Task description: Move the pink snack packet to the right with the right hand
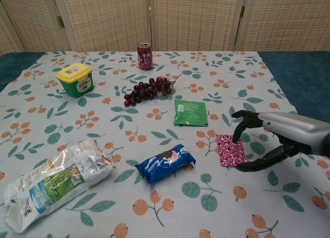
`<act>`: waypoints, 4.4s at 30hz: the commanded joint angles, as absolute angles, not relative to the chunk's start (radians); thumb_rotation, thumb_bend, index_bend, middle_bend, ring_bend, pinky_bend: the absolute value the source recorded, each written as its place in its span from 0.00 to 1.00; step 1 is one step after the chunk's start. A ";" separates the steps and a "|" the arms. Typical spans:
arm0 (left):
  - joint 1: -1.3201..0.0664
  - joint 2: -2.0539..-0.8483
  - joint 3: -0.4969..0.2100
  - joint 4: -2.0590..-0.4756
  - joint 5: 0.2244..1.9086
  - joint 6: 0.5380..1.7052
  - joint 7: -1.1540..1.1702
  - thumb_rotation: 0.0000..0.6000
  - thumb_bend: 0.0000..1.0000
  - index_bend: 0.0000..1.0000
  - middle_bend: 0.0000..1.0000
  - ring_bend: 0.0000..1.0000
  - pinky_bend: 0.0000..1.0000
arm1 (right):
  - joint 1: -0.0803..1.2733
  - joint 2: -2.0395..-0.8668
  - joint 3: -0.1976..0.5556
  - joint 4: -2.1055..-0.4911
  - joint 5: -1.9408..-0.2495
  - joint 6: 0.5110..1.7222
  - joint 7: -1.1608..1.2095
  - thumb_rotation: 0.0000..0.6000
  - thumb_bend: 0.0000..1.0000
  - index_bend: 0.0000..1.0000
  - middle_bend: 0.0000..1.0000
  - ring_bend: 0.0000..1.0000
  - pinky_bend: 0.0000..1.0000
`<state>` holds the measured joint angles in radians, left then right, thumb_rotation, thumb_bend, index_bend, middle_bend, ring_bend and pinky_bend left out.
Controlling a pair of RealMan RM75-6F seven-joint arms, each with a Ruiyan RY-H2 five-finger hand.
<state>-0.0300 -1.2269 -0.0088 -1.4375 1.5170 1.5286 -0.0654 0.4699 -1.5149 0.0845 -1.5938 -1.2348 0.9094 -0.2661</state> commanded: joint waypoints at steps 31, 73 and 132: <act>-0.031 -1.234 -0.010 -1.426 1.516 1.517 -0.070 1.00 0.24 0.19 0.07 0.08 0.00 | 0.479 -1.524 0.028 -1.521 -1.155 0.936 -0.300 0.52 0.16 0.32 0.04 0.00 0.00; -0.028 -1.244 -0.006 -1.410 1.523 1.518 -0.081 1.00 0.24 0.19 0.07 0.08 0.00 | 0.423 -1.508 0.005 -1.559 -1.273 1.078 -0.293 0.79 0.16 0.32 0.04 0.00 0.00; -0.021 -1.244 -0.003 -1.390 1.506 1.503 -0.106 1.00 0.24 0.19 0.07 0.08 0.00 | 0.594 -1.679 0.168 -1.299 -1.066 0.947 -0.440 0.80 0.16 0.32 0.04 0.00 0.00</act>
